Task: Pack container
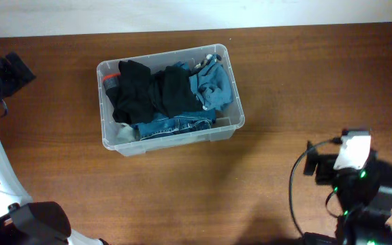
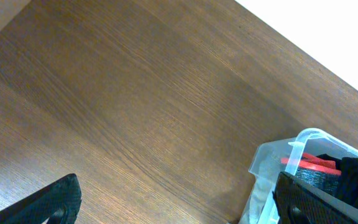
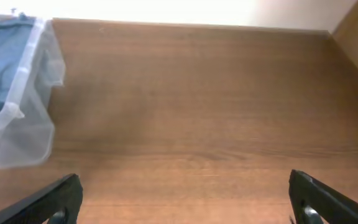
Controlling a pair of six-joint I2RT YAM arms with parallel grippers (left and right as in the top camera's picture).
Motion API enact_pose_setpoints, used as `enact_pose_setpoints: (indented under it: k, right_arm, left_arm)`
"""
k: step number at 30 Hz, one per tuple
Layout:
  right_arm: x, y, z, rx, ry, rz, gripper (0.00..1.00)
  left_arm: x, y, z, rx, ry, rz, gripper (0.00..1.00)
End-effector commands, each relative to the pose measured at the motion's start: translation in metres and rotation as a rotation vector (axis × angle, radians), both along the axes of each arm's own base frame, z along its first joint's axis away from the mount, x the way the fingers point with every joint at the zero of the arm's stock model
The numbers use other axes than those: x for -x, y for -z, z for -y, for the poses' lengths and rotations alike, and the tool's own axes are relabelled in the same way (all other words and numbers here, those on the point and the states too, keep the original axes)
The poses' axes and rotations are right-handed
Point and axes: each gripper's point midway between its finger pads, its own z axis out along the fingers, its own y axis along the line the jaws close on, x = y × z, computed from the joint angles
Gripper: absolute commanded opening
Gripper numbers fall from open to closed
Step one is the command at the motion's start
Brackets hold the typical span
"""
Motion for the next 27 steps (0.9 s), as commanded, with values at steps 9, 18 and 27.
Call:
enact_pose_setpoints:
  k: [9, 18, 27]
  right_arm:
    - [0.016, 0.061, -0.038, 0.001, -0.162, 0.127, 0.99]
    - [0.017, 0.09, -0.041, -0.002, -0.178, 0.145, 0.98]
    - [0.016, 0.096, -0.041, -0.004, -0.178, 0.134, 0.98]
  left_arm:
    - [0.001, -0.011, 0.0, -0.006, -0.008, 0.029, 1.0]
    - [0.001, -0.011, 0.0, -0.006, -0.008, 0.029, 1.0]
    - [0.001, -0.011, 0.0, -0.006, -0.008, 0.029, 1.0]
